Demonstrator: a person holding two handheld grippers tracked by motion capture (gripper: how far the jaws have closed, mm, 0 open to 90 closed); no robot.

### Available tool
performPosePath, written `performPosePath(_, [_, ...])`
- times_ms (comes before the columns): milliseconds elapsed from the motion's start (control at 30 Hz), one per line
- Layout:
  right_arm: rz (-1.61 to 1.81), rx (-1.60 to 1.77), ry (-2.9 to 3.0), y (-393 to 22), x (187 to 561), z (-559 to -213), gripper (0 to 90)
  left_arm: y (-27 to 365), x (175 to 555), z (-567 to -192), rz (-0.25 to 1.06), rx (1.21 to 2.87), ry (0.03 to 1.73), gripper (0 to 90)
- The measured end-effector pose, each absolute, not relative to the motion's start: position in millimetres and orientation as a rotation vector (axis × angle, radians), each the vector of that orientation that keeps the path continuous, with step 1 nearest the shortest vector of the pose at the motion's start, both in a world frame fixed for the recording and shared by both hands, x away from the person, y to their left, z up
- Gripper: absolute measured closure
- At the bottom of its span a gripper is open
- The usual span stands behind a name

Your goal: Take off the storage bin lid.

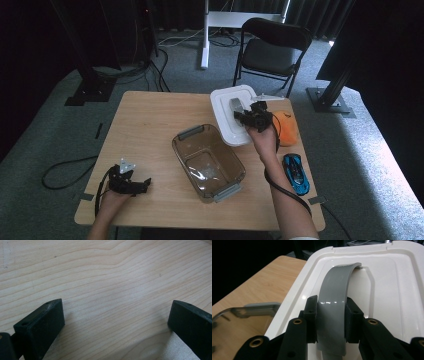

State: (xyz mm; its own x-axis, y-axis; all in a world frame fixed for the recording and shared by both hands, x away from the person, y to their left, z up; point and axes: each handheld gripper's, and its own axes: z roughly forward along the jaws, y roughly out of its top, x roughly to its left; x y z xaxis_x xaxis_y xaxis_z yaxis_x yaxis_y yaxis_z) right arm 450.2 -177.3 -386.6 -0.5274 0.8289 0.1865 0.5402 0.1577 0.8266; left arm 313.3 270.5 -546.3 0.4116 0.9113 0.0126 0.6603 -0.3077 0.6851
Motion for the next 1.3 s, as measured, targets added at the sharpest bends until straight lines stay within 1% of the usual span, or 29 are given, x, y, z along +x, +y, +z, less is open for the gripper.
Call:
performPosePath(500, [1.244,1.386,2.125,-181,481,-414,68.7,271,313,-546,0.542,2.07,1.329,1.2])
performPosePath(1300, [1.221,1.461,2.156,-173,489,-476,68.6,271,313,-546,0.542,2.07,1.329,1.2])
